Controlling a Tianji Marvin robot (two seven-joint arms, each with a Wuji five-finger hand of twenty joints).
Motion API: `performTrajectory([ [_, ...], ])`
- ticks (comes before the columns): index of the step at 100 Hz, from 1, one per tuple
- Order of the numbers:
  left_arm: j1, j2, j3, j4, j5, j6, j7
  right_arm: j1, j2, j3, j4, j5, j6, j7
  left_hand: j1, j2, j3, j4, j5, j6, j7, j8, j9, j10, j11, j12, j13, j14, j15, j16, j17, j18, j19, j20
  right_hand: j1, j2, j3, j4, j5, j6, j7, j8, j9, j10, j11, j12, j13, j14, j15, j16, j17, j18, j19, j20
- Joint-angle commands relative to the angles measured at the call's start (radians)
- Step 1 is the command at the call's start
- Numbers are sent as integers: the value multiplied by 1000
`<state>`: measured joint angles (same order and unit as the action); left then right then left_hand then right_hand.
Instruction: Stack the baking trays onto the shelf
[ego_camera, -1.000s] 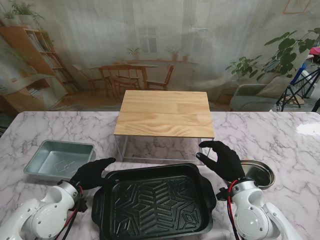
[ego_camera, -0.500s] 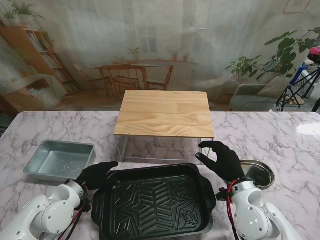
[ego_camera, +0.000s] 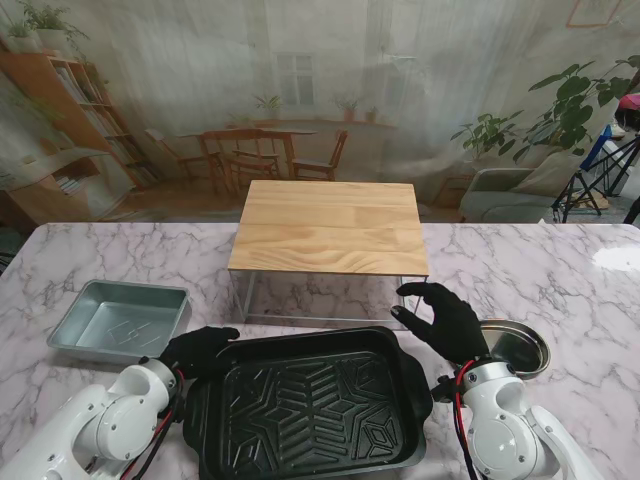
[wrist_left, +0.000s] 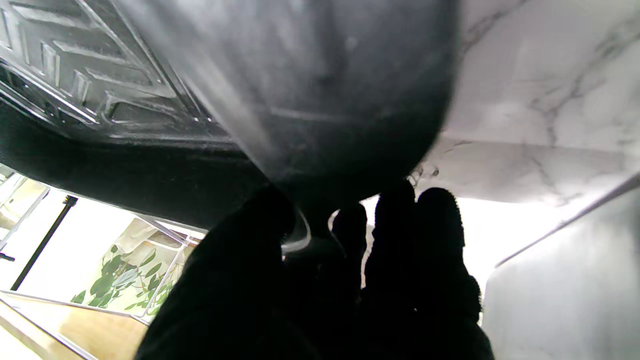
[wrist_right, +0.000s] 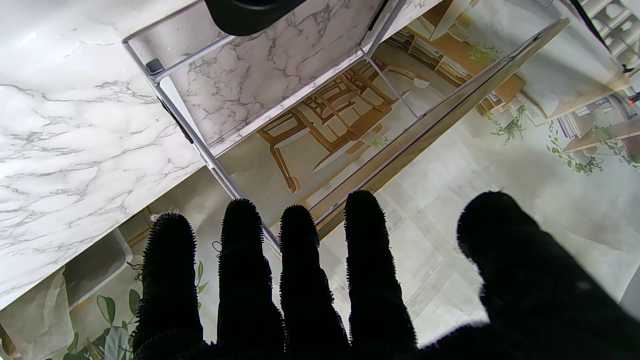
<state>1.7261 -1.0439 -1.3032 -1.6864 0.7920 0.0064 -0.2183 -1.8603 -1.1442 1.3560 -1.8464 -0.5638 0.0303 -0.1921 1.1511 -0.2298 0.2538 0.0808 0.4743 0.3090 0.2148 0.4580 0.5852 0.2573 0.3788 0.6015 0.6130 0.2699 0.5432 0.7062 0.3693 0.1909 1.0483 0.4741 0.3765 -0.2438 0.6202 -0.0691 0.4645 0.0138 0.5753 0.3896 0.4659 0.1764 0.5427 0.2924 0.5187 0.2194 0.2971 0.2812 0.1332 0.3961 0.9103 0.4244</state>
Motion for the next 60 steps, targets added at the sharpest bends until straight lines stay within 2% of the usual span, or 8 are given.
performTrajectory([
  [1,-9,-3,9,8,-7,7,-3,-5,-2,-3,-2,2,7,3,70,-29,82,-44,29,-19,82,68,69,-34,9,92,53,-3,50,22,48,-48,62,25,-11,32,0,8,-27,-12,2,3,5,0,7,9,-23,-20,-40,-2,-17,-35,-12,11],
  [7,-14,-3,12,10,-10,12,0,-4,-2,-3,-2,3,8,4,91,-42,97,-63,37,-35,139,138,122,-45,-4,126,86,-10,73,32,77,-44,93,31,-12,32,-1,8,-27,-13,2,3,6,0,7,9,-23,-21,-40,-2,-17,-34,-12,11],
  [14,-20,-4,18,13,-9,20,6,-4,-2,-3,-1,3,8,4,110,-46,105,-76,48,-48,186,168,165,-52,-13,143,115,-9,90,40,102,-38,116,35,-11,32,-1,8,-27,-12,2,3,6,1,7,9,-22,-21,-39,-2,-17,-35,-12,11],
  [31,-29,-12,36,22,-8,49,45,-3,-2,-5,-1,5,10,7,139,-39,120,-98,74,-71,295,143,237,-58,-23,160,172,-3,120,47,157,-28,169,32,-11,32,-1,9,-28,-12,2,3,9,1,8,9,-22,-19,-39,-2,-17,-35,-13,12],
  [43,-40,-15,49,29,-7,63,67,-1,-2,-6,1,6,12,10,140,-25,146,-109,111,-90,306,116,262,-58,-14,137,202,4,123,40,185,-23,183,28,-11,32,-1,9,-28,-12,2,3,11,1,8,9,-21,-20,-39,-2,-17,-34,-13,12],
  [60,-60,-18,60,38,-15,79,73,2,-1,-8,3,7,15,13,140,-17,151,-114,124,-94,309,104,264,-54,-9,124,207,8,119,35,190,-20,185,23,-12,32,-2,9,-27,-11,2,3,14,3,9,10,-21,-18,-39,-1,-18,-35,-14,12],
])
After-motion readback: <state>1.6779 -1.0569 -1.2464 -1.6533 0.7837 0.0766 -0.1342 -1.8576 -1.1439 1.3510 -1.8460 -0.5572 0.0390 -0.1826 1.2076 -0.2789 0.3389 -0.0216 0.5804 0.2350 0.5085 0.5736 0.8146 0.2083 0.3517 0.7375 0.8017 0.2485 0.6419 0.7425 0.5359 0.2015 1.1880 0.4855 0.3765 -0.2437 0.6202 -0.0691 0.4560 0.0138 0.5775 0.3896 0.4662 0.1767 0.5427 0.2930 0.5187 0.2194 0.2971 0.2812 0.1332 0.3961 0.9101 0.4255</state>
